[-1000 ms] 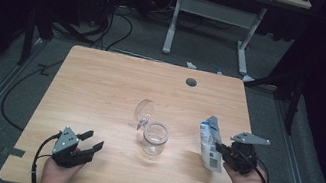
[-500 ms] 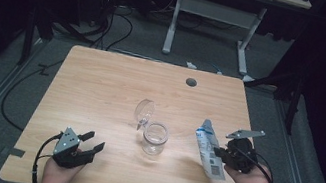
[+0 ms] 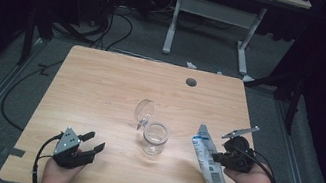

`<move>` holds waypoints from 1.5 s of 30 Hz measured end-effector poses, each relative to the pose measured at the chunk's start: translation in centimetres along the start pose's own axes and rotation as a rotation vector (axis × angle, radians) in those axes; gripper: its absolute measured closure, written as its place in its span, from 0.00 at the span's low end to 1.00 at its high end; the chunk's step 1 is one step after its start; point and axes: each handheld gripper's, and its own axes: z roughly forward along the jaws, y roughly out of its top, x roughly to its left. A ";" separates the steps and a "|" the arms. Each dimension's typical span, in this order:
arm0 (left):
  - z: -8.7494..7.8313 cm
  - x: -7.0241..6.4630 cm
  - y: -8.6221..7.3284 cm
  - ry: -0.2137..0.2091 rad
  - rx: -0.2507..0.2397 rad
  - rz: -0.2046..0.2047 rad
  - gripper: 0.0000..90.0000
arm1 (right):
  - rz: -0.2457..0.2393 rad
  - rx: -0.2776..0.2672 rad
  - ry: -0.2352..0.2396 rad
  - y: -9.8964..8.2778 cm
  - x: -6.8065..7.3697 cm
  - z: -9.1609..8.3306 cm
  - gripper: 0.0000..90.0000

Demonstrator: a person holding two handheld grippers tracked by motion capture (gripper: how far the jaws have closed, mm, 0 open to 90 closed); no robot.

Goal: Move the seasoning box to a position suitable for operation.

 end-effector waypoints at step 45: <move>0.3 -1.0 0.1 -0.027 0.005 0.027 0.47 | -0.054 0.250 -0.001 3.5 0.8 0.2 1.00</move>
